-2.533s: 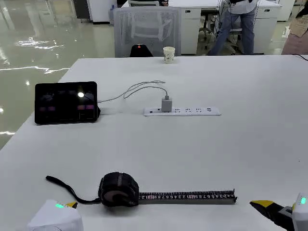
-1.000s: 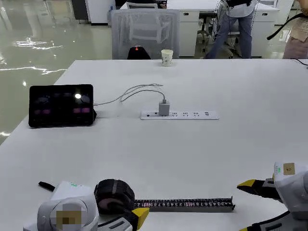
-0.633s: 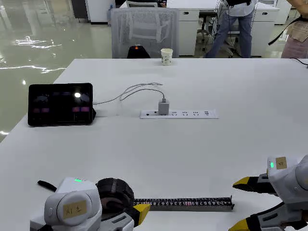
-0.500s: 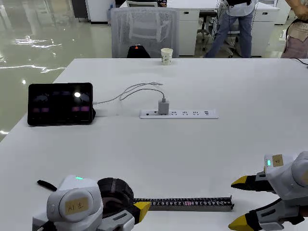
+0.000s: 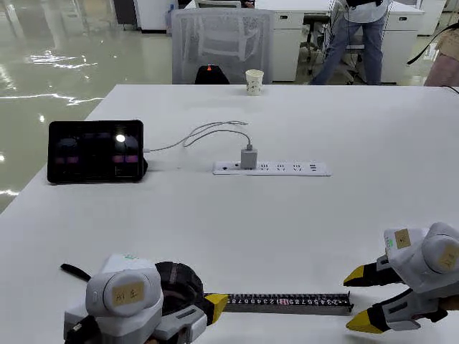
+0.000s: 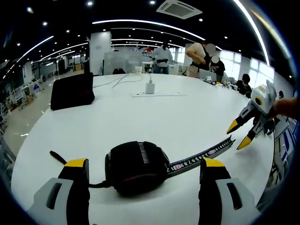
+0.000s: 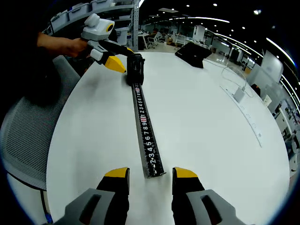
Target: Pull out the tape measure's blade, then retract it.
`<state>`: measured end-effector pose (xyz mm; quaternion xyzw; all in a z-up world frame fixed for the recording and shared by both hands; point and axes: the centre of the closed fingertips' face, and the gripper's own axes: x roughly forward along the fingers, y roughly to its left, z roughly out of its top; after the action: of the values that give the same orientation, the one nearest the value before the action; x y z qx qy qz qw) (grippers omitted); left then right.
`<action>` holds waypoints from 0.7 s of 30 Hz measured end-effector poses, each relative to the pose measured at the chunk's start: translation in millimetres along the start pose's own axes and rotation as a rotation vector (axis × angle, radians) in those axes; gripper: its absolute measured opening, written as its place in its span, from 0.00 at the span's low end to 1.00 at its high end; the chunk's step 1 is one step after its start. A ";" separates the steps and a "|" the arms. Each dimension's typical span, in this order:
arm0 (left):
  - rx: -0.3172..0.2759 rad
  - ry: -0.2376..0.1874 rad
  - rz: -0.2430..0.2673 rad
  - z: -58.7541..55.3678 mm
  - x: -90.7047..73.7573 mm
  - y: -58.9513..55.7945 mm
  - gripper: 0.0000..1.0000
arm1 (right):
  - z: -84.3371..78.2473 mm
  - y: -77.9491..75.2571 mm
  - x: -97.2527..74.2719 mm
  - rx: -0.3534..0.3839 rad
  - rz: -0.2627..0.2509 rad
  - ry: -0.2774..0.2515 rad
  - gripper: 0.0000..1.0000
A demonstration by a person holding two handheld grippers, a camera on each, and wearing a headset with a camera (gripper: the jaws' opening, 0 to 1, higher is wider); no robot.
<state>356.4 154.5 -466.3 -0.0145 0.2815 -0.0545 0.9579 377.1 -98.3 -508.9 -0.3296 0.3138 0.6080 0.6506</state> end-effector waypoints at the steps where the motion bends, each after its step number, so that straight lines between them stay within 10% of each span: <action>1: -0.003 0.002 0.002 -0.4 0.6 0.6 0.94 | -0.5 -0.8 0.7 -0.002 0.000 0.001 0.32; 21: -0.049 0.029 0.051 -4.4 10.9 12.4 0.70 | -5.7 -4.5 9.1 -0.011 0.025 0.007 0.12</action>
<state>364.3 165.6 -476.6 -0.0300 0.2968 -0.0231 0.9542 382.1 -97.8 -519.4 -0.3313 0.3169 0.6166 0.6400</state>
